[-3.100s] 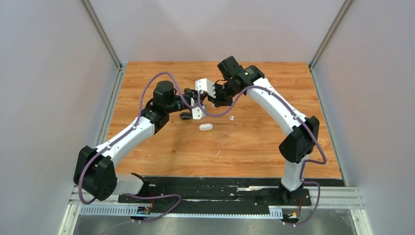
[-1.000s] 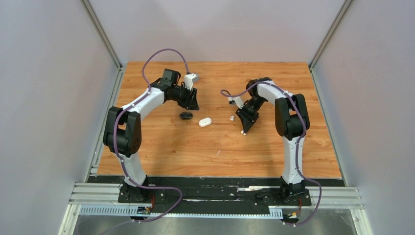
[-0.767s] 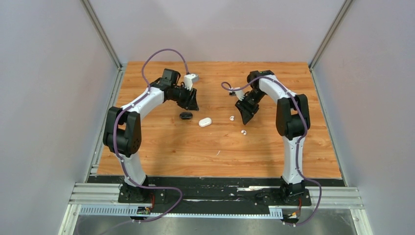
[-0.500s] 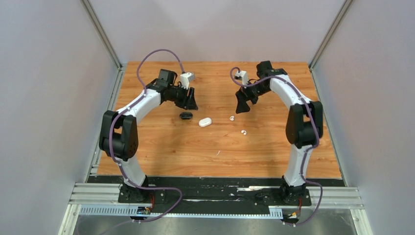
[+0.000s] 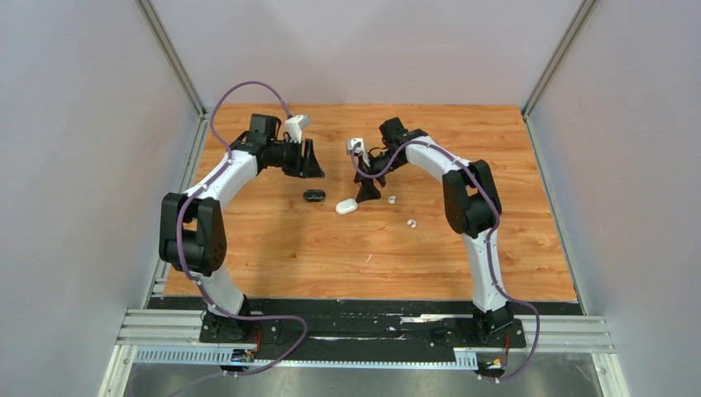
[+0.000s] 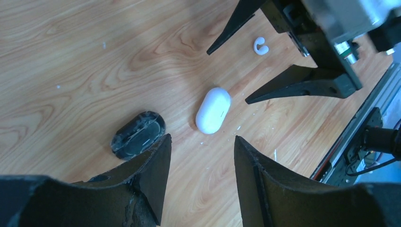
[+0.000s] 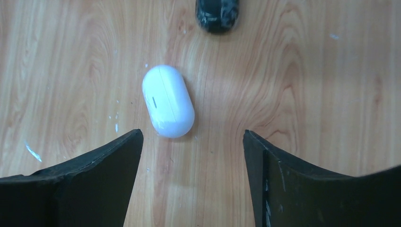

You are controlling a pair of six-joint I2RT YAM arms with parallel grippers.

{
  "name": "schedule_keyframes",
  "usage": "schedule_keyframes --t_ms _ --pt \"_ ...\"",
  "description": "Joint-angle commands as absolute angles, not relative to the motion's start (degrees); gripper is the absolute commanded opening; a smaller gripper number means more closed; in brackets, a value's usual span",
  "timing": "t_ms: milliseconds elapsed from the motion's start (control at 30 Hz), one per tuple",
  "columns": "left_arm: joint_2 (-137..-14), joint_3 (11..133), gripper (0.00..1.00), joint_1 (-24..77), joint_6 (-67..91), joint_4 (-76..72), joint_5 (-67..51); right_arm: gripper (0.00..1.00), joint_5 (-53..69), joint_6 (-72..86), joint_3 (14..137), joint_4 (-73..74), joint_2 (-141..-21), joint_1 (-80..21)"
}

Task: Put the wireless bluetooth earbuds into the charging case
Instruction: Pick up the charging case at the center of the board.

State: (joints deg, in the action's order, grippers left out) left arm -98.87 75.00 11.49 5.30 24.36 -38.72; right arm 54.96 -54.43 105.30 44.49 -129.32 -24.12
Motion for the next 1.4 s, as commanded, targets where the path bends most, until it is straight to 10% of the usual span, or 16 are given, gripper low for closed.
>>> schedule_keyframes --t_ms 0,567,967,1167,1367 --pt "-95.1 74.8 0.59 8.8 6.8 24.9 -41.3 0.79 55.5 -65.8 107.2 47.5 -129.3 -24.9" --pt "-99.8 79.5 0.59 6.3 9.5 28.8 -47.1 0.74 49.7 -72.8 100.3 43.7 -129.9 -30.3" --pt "-101.4 79.5 0.59 6.2 14.4 21.7 -49.0 0.21 40.7 -68.1 95.8 37.5 -125.7 -31.4" --pt "-94.7 70.6 0.64 6.4 21.6 -6.1 -51.6 0.00 32.5 -55.4 86.6 16.8 -107.9 -30.1" --pt "-93.6 69.0 0.68 8.8 24.9 -25.9 -61.0 0.00 26.3 -51.2 77.2 -1.2 -94.6 -30.2"
